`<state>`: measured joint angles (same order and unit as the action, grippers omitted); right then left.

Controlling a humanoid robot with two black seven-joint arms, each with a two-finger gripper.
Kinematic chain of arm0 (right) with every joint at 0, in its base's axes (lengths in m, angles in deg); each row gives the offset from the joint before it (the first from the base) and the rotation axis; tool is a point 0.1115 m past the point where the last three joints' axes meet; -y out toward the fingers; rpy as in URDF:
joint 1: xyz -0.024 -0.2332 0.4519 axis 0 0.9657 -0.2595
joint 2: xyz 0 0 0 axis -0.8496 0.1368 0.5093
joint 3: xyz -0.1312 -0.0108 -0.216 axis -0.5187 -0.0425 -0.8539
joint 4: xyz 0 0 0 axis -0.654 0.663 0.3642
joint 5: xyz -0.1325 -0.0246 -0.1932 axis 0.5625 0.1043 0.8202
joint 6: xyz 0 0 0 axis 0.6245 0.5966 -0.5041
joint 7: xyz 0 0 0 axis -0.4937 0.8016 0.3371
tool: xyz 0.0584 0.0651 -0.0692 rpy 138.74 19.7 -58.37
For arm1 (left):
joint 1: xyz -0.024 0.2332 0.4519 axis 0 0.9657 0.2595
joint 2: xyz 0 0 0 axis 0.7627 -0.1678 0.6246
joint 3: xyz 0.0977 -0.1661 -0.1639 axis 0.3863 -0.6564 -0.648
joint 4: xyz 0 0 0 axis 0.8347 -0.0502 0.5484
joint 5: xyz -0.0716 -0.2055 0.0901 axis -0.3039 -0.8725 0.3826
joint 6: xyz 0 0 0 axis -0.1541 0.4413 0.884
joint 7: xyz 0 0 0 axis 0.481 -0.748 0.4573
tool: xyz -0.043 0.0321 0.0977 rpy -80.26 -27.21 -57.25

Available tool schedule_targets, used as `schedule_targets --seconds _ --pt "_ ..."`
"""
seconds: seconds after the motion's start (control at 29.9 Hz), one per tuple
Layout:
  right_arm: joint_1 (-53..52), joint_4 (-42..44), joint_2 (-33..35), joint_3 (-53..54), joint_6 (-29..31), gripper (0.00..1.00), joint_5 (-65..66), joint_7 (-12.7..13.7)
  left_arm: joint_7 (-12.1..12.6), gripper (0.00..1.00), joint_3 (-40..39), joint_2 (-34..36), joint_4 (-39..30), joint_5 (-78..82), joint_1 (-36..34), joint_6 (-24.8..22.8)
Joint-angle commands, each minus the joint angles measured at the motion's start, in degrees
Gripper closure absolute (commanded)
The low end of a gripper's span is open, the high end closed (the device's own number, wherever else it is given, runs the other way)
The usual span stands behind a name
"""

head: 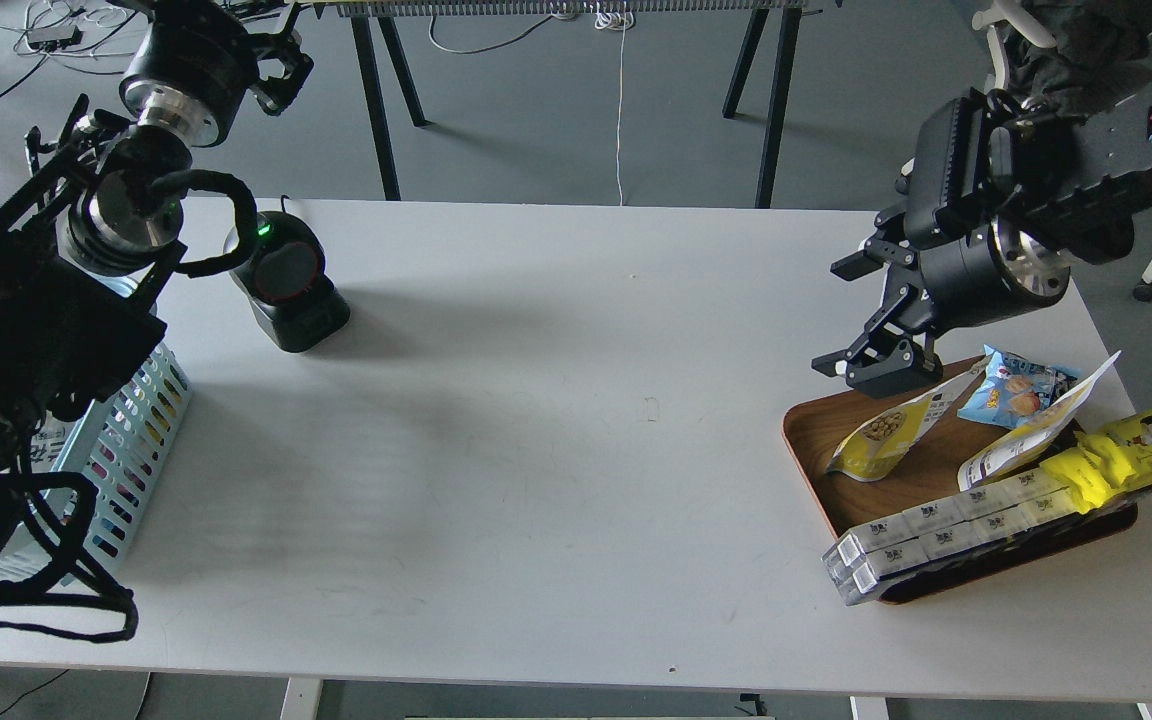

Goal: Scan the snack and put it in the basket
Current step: 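Lower the right gripper and grasp the yellow snack packet in the tray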

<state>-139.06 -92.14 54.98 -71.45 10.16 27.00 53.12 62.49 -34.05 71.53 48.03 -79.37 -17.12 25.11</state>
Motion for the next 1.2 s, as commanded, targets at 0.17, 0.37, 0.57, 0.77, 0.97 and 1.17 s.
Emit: schedule_targets --seconds 0.17,0.37,0.57,0.77,0.97,1.17 --pt "0.4 -3.1 2.8 -4.9 -0.1 0.08 1.6 0.0 0.0 0.0 -0.1 0.0 0.3 0.2 0.4 -0.2" --pt "2.8 -2.4 4.6 -5.6 -0.1 0.1 6.9 0.0 0.0 0.0 -0.1 0.0 0.3 0.2 0.5 -0.2" --pt "4.3 -0.3 5.1 -5.5 -0.1 0.19 7.4 0.0 0.0 0.0 0.0 -0.1 0.3 0.2 0.5 -0.1" --pt "5.0 0.9 4.9 -5.5 -0.1 0.36 7.4 0.0 0.1 0.0 0.0 -0.2 0.4 0.3 0.8 -0.1" --pt "5.5 2.5 4.3 -5.3 -0.2 0.45 7.4 0.0 0.0 0.0 0.0 -0.2 0.4 0.3 0.8 -0.1" --pt "6.5 4.8 3.0 -4.9 -0.2 0.5 7.1 0.0 0.0 0.0 -0.1 -0.1 0.4 0.3 0.9 -0.1"
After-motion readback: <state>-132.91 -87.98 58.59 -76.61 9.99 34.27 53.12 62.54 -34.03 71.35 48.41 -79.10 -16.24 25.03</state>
